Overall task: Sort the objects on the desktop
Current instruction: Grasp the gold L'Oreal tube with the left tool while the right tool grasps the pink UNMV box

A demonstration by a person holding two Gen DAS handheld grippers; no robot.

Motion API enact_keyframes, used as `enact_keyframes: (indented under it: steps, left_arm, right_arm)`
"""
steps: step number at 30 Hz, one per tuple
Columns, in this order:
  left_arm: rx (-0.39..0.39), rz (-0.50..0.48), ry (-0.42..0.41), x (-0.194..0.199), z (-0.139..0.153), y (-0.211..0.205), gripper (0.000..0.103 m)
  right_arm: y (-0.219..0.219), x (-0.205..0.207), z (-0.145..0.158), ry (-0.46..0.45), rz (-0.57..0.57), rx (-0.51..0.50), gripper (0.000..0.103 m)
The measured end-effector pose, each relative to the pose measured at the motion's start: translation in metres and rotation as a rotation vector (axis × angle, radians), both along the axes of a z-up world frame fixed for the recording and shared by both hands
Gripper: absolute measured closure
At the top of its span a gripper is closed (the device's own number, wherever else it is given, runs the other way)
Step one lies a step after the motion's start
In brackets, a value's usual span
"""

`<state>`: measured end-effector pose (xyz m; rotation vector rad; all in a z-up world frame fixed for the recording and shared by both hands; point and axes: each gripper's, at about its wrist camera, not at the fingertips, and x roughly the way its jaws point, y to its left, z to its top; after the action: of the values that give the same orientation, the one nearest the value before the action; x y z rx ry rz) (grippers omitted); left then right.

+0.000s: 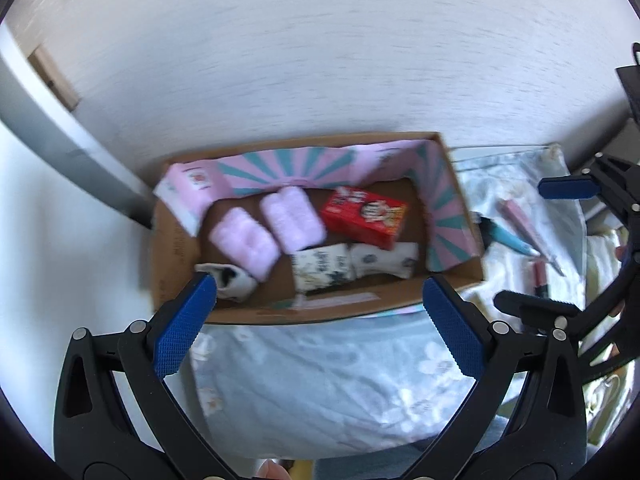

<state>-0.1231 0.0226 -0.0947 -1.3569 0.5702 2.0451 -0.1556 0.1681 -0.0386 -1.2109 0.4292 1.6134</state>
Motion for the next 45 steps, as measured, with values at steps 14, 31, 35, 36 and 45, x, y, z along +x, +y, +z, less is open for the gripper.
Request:
enact_keyframes:
  steps: [14,31,35,36,45]
  left_arm:
    - [0.052,-0.126,-0.063,0.063,0.01,0.066,0.0]
    - [-0.037,-0.103,-0.162,0.175,-0.093,0.103,0.002]
    - [-0.035,0.028,-0.205,0.177,-0.118,0.099,0.003]
    - [-0.045,0.058,-0.199,0.179,-0.125,0.1,0.003]
    - [-0.093,0.177,-0.266,0.179,-0.178,0.107,0.034]
  right_arm:
    - [-0.043,0.099,0.024,0.107,-0.227,-0.012,0.0]
    - [-0.075,0.219,-0.025,0.092,-0.437,-0.057,0.002]
    - [-0.068,0.23,-0.049,0.114,-0.429,-0.095,0.01]
    - [-0.065,0.232,-0.055,0.119,-0.439,-0.104,0.011]
    - [-0.033,0.246,-0.097,0.081,-0.476,-0.168,0.046]
